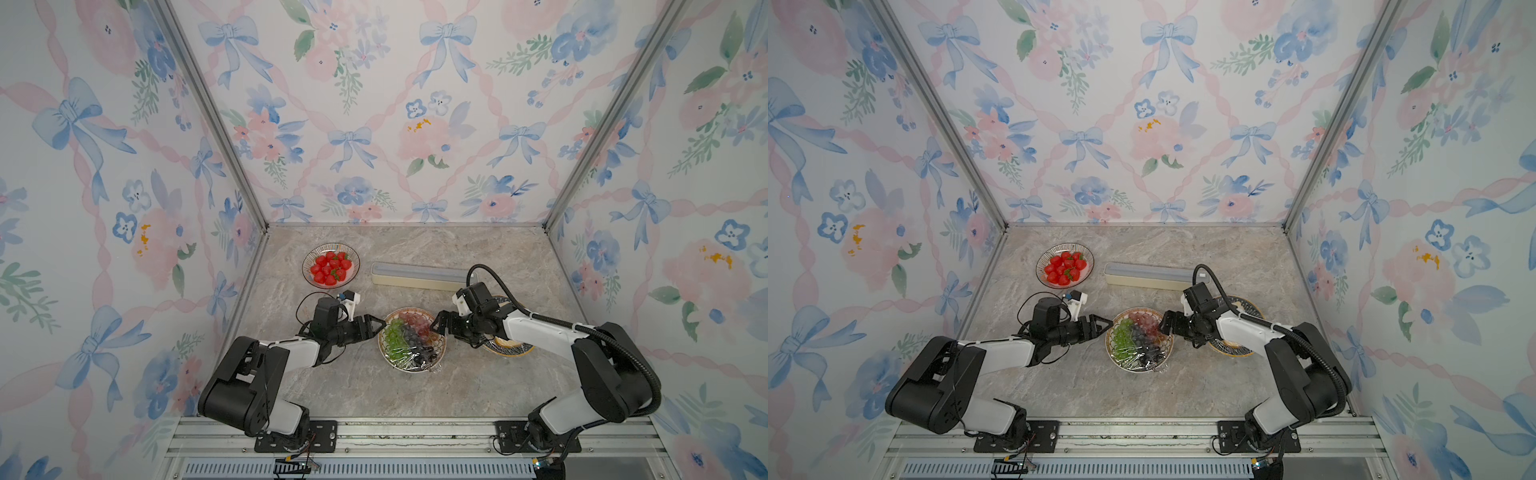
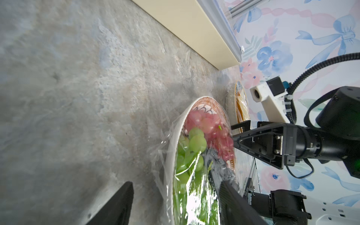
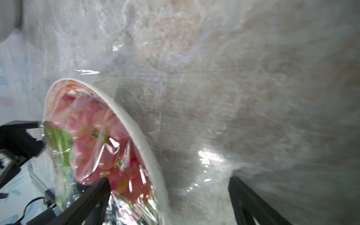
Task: Wrap the plate with plastic wrap
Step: Cover the plate with plastic wrap.
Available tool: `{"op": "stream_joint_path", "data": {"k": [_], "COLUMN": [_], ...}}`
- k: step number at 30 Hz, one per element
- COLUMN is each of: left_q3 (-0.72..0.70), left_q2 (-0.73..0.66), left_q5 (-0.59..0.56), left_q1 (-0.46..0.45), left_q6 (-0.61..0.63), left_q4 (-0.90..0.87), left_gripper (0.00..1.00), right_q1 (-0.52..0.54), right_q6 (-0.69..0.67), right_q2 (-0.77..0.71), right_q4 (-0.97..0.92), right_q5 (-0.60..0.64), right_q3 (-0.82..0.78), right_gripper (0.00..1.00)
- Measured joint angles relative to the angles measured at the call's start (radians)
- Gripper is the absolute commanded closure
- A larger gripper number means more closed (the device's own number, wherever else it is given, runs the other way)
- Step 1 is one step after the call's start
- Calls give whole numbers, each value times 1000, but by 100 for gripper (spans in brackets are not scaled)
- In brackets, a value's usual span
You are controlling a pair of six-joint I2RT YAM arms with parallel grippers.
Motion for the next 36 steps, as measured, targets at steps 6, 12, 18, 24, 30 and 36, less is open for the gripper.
{"op": "stream_joint_path", "data": {"k": [6,12,18,24,30,36], "left_q3": [-9,-9,-5,82,191,195], "left_q2": [-70,-88,-102,-95,-16,45], "left_q5": [-8,10,19,-8,7,-4], "left_q1": [26,34,34,34,-9,-33], "left_q6": [17,27,33,69,95,118], "left_q4": [-95,-141,-159,-179,-149,-153], "left_gripper": [27,27,37,55,58,56], "right_q1": [27,102,96,85,85,85], "right_q6": [76,156,135,104,90,86], "right_q2": [42,50,3,-26,-26,-26], "right_q4": [121,219,160,114,97,80], "right_q5": [-67,-126,-95,-70,-56,-55], "right_q3": [-4,-33,-34,-34,-34,-34], "right_gripper": [3,3,3,3,3,3]}}
